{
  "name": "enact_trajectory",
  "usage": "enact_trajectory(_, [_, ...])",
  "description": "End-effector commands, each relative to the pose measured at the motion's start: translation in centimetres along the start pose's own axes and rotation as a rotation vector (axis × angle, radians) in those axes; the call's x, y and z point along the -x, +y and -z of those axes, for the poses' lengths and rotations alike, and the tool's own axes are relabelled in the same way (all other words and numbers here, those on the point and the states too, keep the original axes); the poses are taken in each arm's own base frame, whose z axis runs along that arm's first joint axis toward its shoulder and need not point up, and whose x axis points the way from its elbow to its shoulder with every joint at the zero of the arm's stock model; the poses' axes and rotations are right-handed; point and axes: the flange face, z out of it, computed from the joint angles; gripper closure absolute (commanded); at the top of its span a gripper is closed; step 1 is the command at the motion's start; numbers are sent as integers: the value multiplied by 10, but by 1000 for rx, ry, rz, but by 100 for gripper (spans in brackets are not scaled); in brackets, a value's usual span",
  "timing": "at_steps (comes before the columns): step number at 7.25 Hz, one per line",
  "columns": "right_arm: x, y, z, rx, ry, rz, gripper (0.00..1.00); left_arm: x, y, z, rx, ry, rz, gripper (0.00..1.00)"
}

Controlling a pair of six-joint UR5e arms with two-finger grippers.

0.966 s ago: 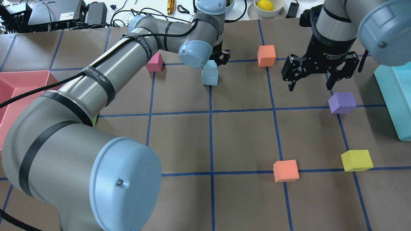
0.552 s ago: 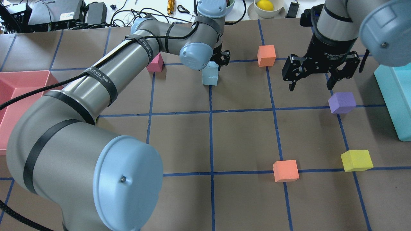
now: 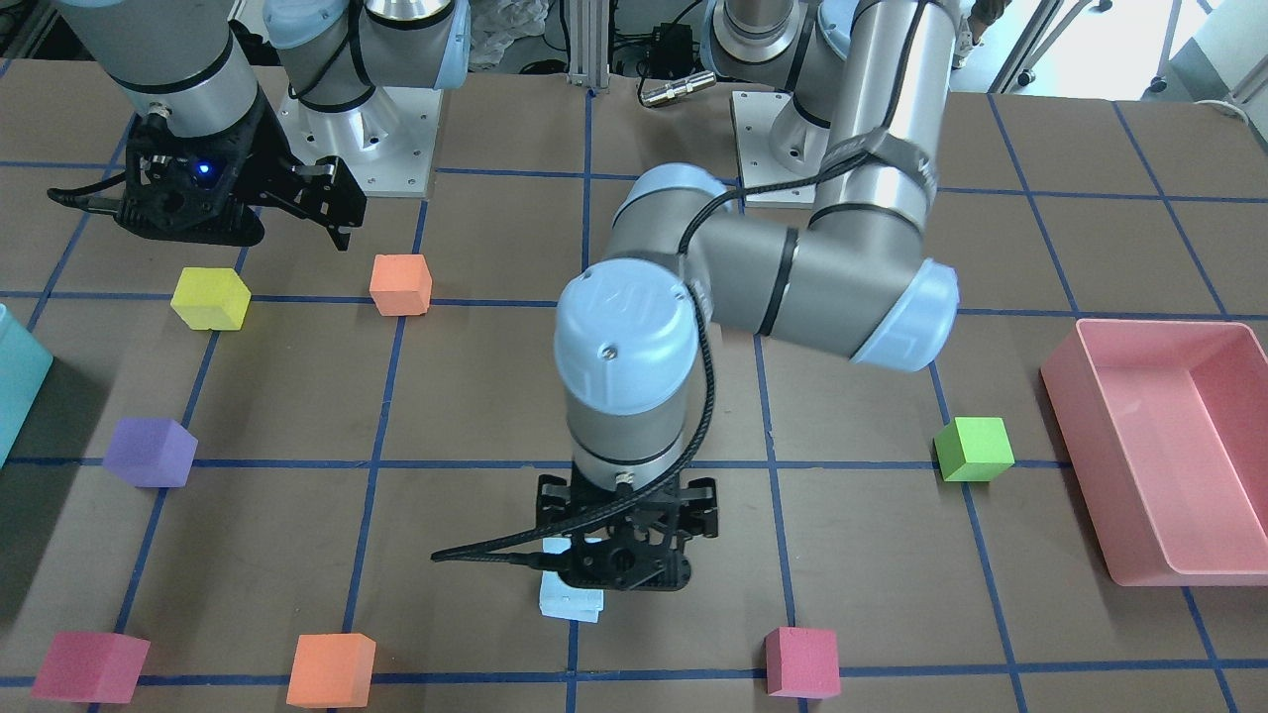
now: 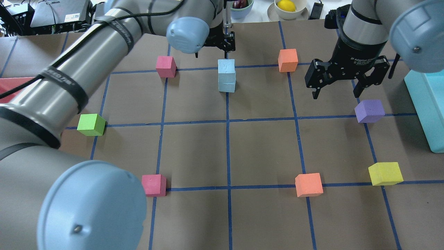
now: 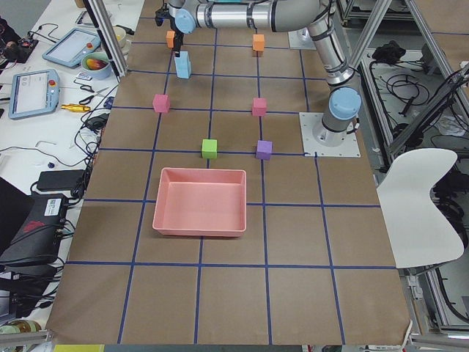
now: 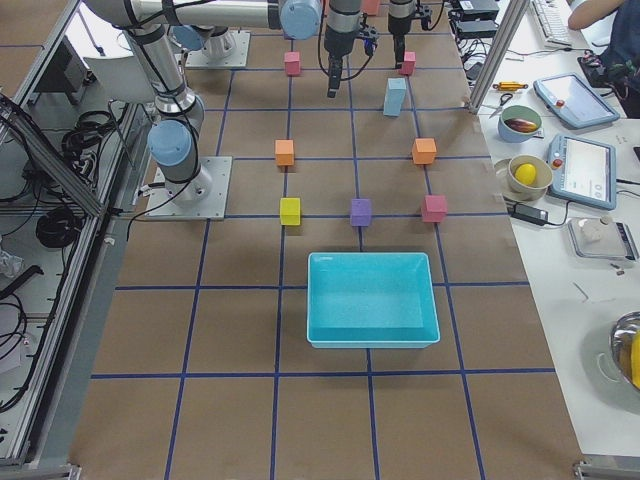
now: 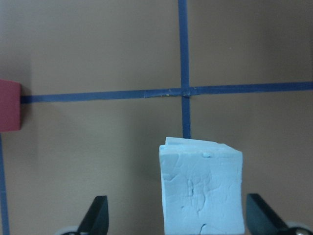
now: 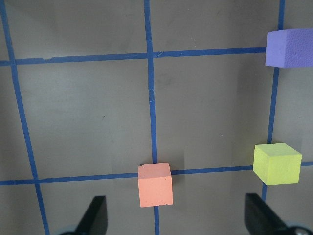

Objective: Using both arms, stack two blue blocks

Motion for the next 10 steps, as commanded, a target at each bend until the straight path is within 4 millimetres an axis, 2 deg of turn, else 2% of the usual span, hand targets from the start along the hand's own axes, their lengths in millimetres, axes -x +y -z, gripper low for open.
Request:
enact_trajectory(1, [0, 0, 0, 2, 2, 0, 0, 104, 30, 97, 73, -14, -30, 0])
enact_trajectory(2, [0, 0, 0, 4, 2, 2, 0, 125, 59, 136, 101, -27, -75, 0])
enact_trajectory(3, [0, 0, -1, 5, 3, 3, 0, 134, 91, 173, 78, -27, -54, 0])
enact_trajectory(4, [0, 0, -1, 2, 3, 3, 0, 136, 120, 176, 82, -23, -39, 0])
enact_trajectory(5, [0, 0, 0, 1, 3, 3, 0, 146, 141, 157, 70, -25, -27, 0])
enact_trajectory(6, [0, -1, -1, 1, 3, 3, 0, 164, 146, 149, 0, -14, 2, 0])
enact_trajectory(7, [0, -1, 0, -1, 3, 3, 0, 170, 148, 141, 4, 35, 25, 0])
enact_trajectory(10, [-1, -1, -1, 0, 15, 5, 0, 161, 154, 147, 0, 33, 23, 0])
